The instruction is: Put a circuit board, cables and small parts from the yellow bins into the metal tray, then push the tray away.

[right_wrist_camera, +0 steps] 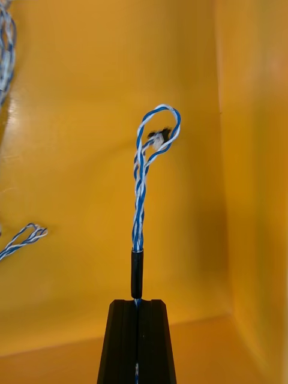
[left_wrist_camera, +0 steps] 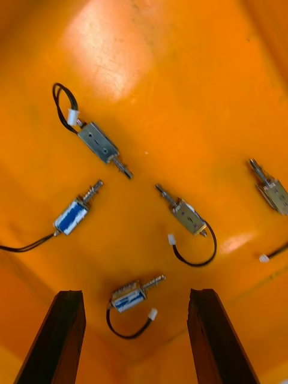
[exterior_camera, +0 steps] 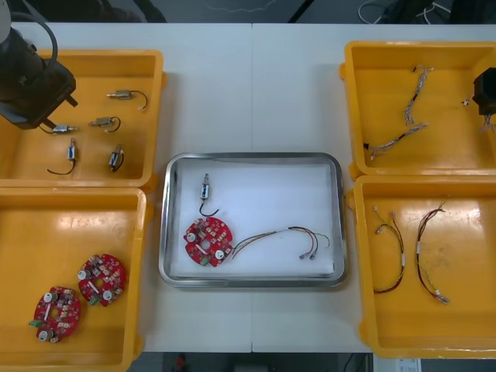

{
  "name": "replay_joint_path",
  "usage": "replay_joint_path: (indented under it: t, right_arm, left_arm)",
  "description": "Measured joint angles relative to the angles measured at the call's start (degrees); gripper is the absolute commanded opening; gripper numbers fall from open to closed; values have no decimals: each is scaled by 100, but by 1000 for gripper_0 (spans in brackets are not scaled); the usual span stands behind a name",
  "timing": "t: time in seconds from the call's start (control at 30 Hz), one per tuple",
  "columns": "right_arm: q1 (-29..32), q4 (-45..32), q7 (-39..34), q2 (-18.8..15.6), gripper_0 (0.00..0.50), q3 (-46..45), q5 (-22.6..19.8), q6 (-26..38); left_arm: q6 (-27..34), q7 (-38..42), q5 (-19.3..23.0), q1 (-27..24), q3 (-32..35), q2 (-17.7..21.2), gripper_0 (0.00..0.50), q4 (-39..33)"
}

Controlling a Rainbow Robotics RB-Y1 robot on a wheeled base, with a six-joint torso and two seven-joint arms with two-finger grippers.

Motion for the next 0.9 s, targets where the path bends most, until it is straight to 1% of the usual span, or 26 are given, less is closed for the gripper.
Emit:
replay_joint_path:
  t: [0.17, 0.37, 0.57, 0.67, 0.9]
  right_arm:
    - [141, -873, 0, -6, 0, 0, -81, 929]
    - [295, -2059, 1, -7, 0, 0, -581, 1918]
    - [446, -3205, 2, -7, 0, 7, -1056, 1961]
    - [547, -3698, 3, -7, 0, 62, -1378, 1962]
    - [963, -4879, 3, -7, 0, 503, -2027, 1963]
  left_arm:
    - [-364, 0, -62, -199, 0, 0, 500, 777]
    - [-719, 0, -193, -371, -3, 0, 500, 1426]
    - [-1033, 0, -312, -418, -71, 0, 500, 1805]
    - [-1219, 0, -388, -430, -196, 0, 500, 1943]
    - [-1793, 0, -435, -438, -269, -12, 500, 2326]
